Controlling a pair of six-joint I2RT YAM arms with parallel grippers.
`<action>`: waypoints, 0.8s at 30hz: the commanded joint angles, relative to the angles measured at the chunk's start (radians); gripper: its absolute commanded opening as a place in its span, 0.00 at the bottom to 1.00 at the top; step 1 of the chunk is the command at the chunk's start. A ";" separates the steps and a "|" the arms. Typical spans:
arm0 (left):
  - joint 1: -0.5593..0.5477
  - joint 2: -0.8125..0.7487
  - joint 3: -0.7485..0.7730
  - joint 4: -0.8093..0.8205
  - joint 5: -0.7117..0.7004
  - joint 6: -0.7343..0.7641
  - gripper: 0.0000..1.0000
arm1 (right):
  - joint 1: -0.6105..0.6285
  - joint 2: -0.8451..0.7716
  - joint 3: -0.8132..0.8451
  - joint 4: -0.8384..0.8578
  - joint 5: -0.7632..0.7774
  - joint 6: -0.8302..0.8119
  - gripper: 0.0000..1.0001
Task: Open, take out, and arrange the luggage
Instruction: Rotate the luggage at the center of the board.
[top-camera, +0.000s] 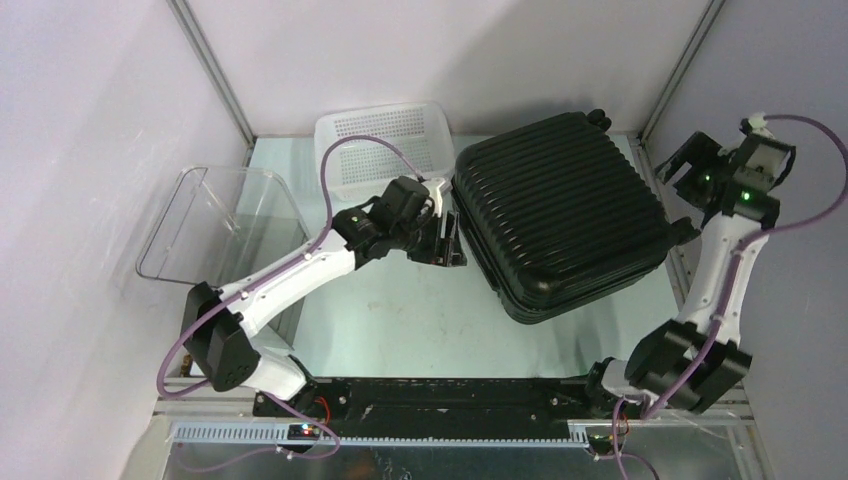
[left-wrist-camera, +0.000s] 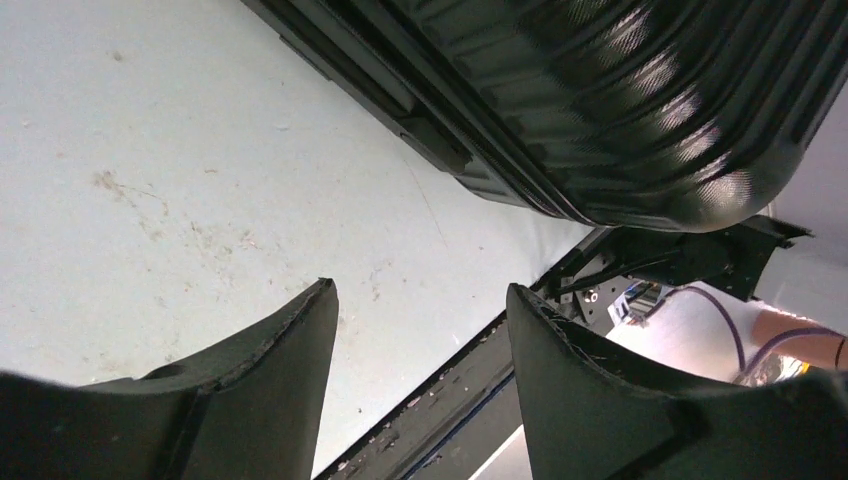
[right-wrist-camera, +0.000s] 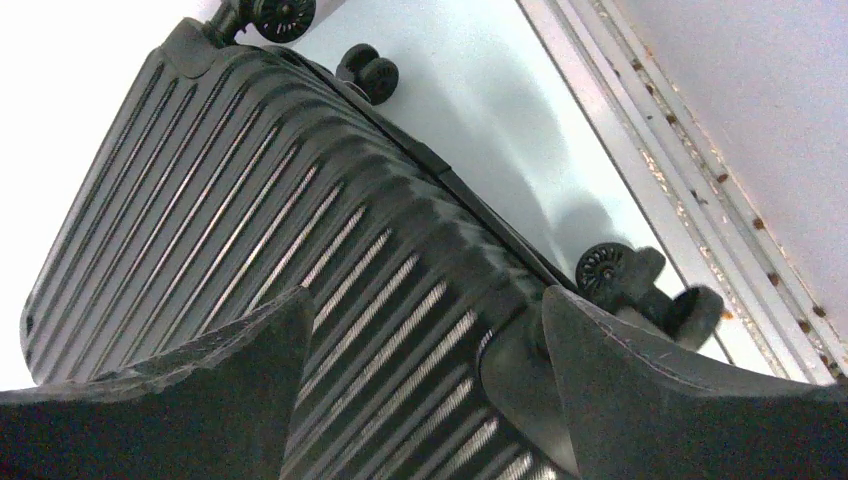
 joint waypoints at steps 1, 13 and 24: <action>-0.015 -0.024 0.002 0.086 -0.017 -0.034 0.67 | 0.045 0.124 0.139 -0.086 -0.016 -0.106 0.86; 0.020 -0.084 -0.058 0.056 -0.082 -0.063 0.70 | 0.093 0.180 0.037 -0.246 0.016 -0.158 0.85; 0.019 0.195 0.153 0.263 -0.010 -0.123 0.65 | -0.005 -0.082 -0.211 -0.286 -0.016 -0.074 0.79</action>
